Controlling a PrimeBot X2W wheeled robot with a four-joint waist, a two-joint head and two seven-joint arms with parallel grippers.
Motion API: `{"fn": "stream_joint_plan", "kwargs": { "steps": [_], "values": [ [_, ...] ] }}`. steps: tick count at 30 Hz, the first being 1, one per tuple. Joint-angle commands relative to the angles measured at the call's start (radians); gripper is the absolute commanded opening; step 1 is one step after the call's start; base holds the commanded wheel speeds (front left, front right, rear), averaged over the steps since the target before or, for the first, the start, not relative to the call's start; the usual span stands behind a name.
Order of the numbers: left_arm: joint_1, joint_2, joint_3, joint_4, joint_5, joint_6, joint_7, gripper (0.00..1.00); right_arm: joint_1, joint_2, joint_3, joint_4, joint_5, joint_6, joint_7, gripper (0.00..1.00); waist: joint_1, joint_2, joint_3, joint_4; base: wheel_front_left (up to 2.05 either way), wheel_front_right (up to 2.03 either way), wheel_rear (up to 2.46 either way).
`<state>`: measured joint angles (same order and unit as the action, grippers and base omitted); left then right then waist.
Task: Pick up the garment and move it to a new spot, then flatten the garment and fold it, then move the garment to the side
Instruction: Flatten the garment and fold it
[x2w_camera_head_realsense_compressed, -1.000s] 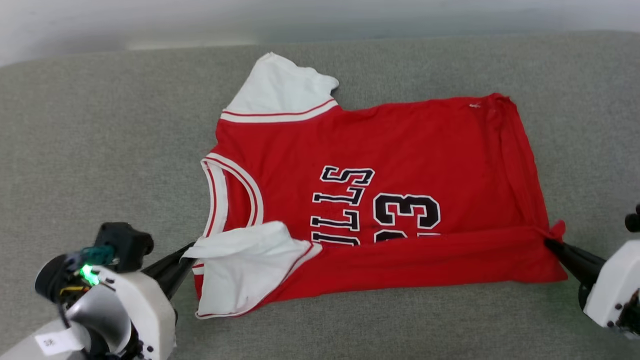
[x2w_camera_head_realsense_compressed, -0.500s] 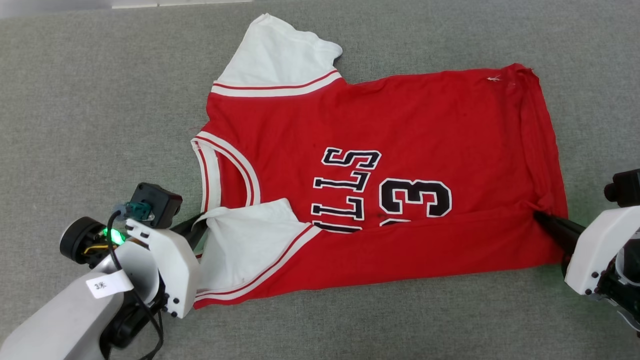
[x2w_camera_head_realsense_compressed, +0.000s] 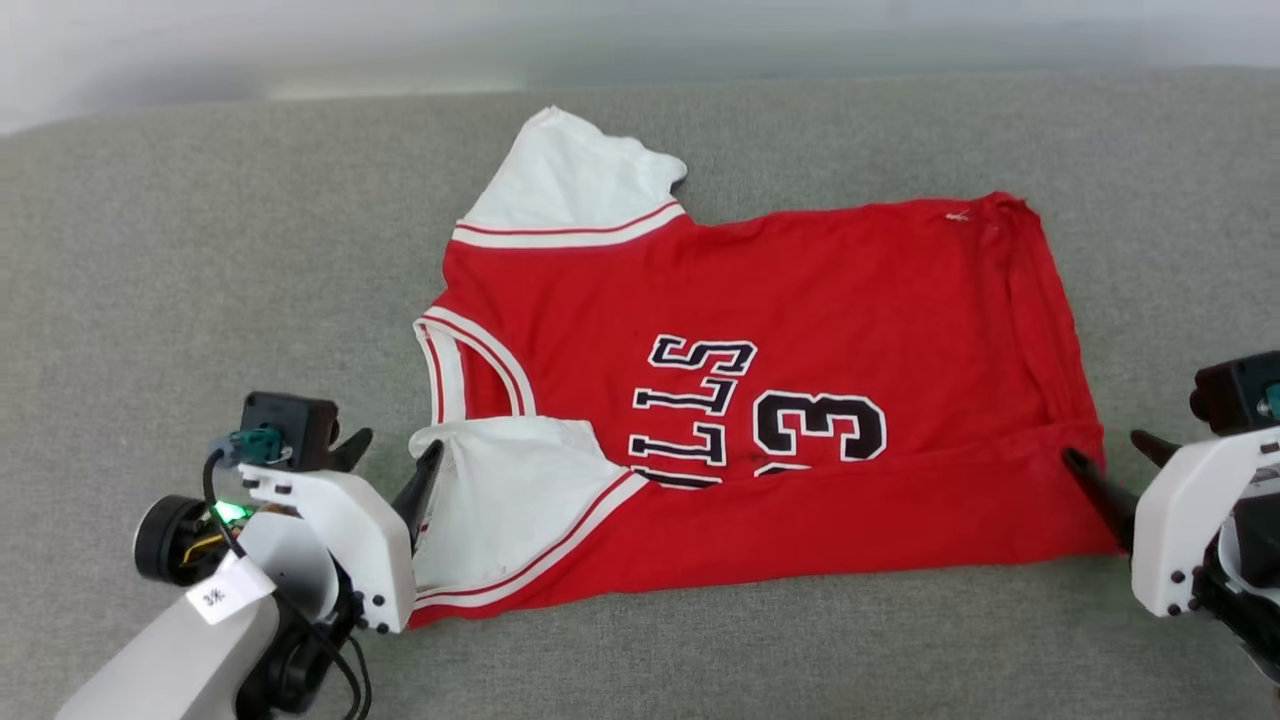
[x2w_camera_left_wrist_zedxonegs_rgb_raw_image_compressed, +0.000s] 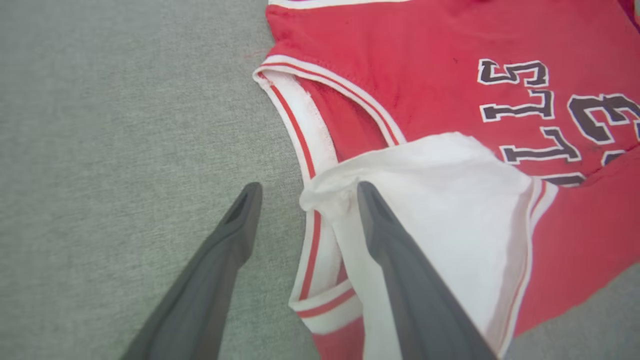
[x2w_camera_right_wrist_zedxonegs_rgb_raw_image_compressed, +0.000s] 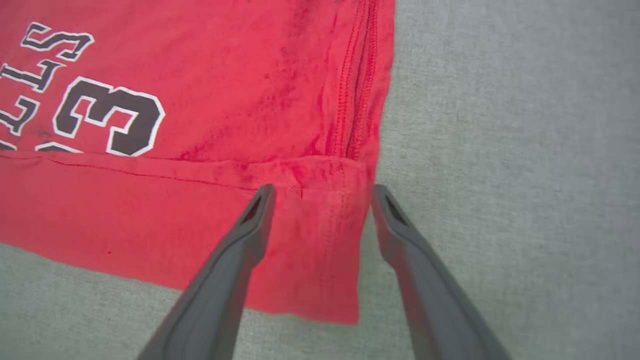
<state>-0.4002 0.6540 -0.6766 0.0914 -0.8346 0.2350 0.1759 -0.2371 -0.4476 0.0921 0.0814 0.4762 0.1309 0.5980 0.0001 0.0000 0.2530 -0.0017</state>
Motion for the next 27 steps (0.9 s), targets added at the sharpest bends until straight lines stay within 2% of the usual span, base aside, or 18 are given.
{"fn": "stream_joint_plan", "kwargs": {
  "steps": [1, 2, 6, 10, 13, 14, 21, 27],
  "values": [
    [0.031, 0.008, 0.001, -0.015, 0.008, 0.024, -0.005, 1.00, 0.022, 0.009, -0.011, -0.012, -0.019, 0.000, 0.011, 1.00, -0.0001, 0.0000, -0.033, 0.001, 0.00, 0.00, 0.00],
    [0.031, 0.008, 0.001, -0.015, 0.008, 0.024, -0.005, 1.00, 0.022, 0.009, -0.011, -0.012, -0.019, 0.000, 0.011, 1.00, -0.0001, 0.0000, -0.033, 0.001, 0.00, 0.00, 0.00],
    [0.103, 0.007, 0.021, -0.087, -0.023, 0.099, 0.002, 1.00, 0.074, 0.065, -0.072, -0.052, -0.058, 0.000, 0.074, 1.00, -0.0001, 0.0000, -0.068, 0.004, 0.00, 0.00, 0.00],
    [0.183, 0.039, 0.001, -0.158, -0.026, 0.167, 0.050, 1.00, 0.131, 0.119, -0.131, -0.107, -0.107, 0.000, 0.127, 1.00, -0.0001, 0.0000, -0.091, 0.006, 0.00, 0.00, 0.00],
    [0.228, 0.033, -0.004, -0.215, -0.039, 0.201, 0.054, 1.00, 0.169, 0.150, -0.166, -0.150, -0.149, 0.000, 0.150, 1.00, -0.0001, 0.0000, -0.097, 0.007, 0.00, 0.00, 0.00],
    [0.256, 0.035, -0.008, -0.244, -0.046, 0.215, 0.060, 1.00, 0.193, 0.182, -0.187, -0.174, -0.159, 0.000, 0.163, 1.00, -0.0001, 0.0000, -0.099, 0.008, 0.00, 0.00, 0.00],
    [0.276, 0.042, -0.009, -0.281, -0.046, 0.260, 0.080, 1.00, 0.228, 0.244, -0.236, -0.242, -0.165, 0.000, 0.189, 1.00, -0.0001, 0.0000, -0.072, 0.006, 0.00, 0.00, 0.00],
    [0.252, 0.031, 0.002, -0.238, -0.056, 0.267, 0.085, 1.00, 0.222, 0.258, -0.241, -0.266, -0.171, 0.000, 0.184, 1.00, -0.0001, 0.0000, -0.028, -0.006, 0.00, 0.00, 0.00]
  ]
}}
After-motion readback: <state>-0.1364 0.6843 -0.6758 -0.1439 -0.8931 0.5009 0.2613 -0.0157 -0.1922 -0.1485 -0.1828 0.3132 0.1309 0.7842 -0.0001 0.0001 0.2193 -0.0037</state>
